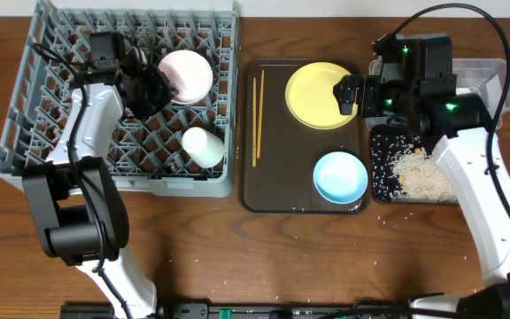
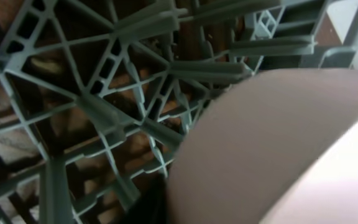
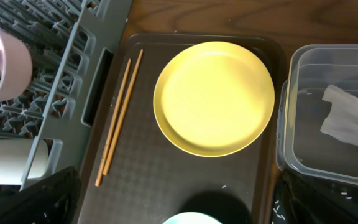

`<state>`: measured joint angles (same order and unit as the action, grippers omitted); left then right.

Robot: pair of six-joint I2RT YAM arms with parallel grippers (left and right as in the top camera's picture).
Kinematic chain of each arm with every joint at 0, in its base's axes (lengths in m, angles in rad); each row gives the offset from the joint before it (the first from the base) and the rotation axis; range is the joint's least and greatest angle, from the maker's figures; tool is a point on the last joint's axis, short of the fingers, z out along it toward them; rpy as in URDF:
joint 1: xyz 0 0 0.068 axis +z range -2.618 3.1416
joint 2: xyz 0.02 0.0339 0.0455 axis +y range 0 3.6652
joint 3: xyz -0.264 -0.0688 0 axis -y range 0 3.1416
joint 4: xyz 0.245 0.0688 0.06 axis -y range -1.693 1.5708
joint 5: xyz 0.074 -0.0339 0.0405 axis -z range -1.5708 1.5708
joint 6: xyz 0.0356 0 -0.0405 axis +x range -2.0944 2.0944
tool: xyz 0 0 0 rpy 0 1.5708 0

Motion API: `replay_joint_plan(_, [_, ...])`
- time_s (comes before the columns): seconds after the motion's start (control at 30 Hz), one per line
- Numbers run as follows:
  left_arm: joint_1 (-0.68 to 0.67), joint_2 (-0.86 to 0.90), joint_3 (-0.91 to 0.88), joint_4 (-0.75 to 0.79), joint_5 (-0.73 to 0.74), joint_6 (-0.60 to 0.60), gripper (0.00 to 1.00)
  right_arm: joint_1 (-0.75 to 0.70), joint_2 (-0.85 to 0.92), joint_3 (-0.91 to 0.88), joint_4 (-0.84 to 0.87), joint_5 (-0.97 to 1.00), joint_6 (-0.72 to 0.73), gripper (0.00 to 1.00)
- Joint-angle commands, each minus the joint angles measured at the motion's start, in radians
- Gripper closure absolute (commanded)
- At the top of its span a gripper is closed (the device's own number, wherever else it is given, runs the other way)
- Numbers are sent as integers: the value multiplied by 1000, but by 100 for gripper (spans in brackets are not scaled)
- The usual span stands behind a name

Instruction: Sort waste into correct bins and load items into the dishwasher

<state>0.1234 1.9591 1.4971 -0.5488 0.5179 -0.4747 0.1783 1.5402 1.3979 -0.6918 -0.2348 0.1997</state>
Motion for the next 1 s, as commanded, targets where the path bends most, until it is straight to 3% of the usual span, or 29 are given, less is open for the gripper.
replay_joint_plan(0.0, [0, -26, 9, 2, 5, 18, 91, 6, 3, 8, -1, 2, -14, 1])
replay_joint_plan(0.13, [-3, -87, 12, -3, -55, 44, 92, 6, 3, 8, -1, 2, -14, 1])
replay_joint_plan(0.3, [-39, -181, 12, -36, -260, 76, 92, 6, 3, 8, -1, 2, -14, 1])
replay_joint_plan(0.5, [-165, -228, 12, -69, -705, 98, 93, 6, 3, 8, -1, 2, -14, 1])
replay_joint_plan(0.77, [-396, -191, 12, -65, -1445, 112, 93, 6, 3, 8, -1, 2, -14, 1])
replay_joint_plan(0.97, [-491, -122, 12, -9, -1705, 127, 93, 6, 3, 8, -1, 2, -14, 1])
